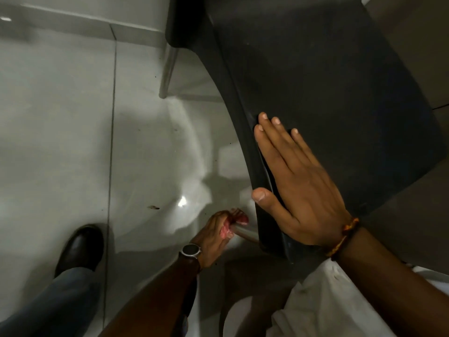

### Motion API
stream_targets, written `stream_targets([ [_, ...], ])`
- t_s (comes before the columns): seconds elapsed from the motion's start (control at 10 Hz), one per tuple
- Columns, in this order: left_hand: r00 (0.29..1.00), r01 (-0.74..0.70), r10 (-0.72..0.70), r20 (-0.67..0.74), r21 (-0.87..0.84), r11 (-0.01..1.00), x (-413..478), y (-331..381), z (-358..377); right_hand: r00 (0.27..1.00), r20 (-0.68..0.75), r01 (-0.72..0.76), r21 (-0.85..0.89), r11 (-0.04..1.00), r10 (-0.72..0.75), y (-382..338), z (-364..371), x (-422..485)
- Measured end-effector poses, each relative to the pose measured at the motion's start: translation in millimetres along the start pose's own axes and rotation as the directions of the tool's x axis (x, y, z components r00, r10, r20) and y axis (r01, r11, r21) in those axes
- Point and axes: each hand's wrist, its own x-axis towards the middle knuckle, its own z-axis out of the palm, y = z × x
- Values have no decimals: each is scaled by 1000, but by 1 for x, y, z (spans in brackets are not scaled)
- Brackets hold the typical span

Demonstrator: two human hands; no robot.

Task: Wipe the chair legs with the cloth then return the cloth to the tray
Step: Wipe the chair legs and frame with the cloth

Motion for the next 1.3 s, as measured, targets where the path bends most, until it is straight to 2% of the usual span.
stream_targets([
  [0.1,994,17,-16,104,-14,1000,8,-26,-4,1000,-25,16,17,1000,-15,0,0,-1],
  [0.2,998,-16,20,66,-59,998,4,-6,-7,1000,-16,10,22,1000,-10,0,-1,0],
  [0.4,974,-140,99,-204,-194,971,-24,111,-2,1000,7,-5,19,1000,4,-3,-6,1],
  [0.5,945,-182,71,-319,-333,925,-39,128,20,1000,23,-13,15,1000,13,-3,-7,1],
  [0.6,925,-231,145,-351,-217,948,-20,109,13,1000,27,-11,18,1000,11,-3,-6,0],
  [0.7,956,-180,145,-257,-118,977,5,56,7,1000,18,-7,33,999,6,-3,-5,0],
  [0.8,999,-7,3,-47,-86,996,13,-19,16,1000,-5,-3,48,999,3,-3,-4,-1],
  [0.9,1000,2,-2,1,-48,999,17,-58,11,1000,-17,3,53,999,-2,-2,-1,-2],
  [1.0,999,-13,9,-32,-134,991,15,-41,9,1000,-10,-5,60,998,5,-3,-2,-1],
  [1.1,983,-6,-34,-182,-212,977,-4,17,16,1000,-10,-10,51,999,11,-4,-3,-1],
  [1.2,923,-123,-22,-384,-348,929,-26,99,34,1000,10,-18,46,999,17,-5,-5,0],
  [1.3,899,-195,-45,-436,-490,849,-42,144,46,1000,18,-18,31,999,18,-5,-7,0],
])
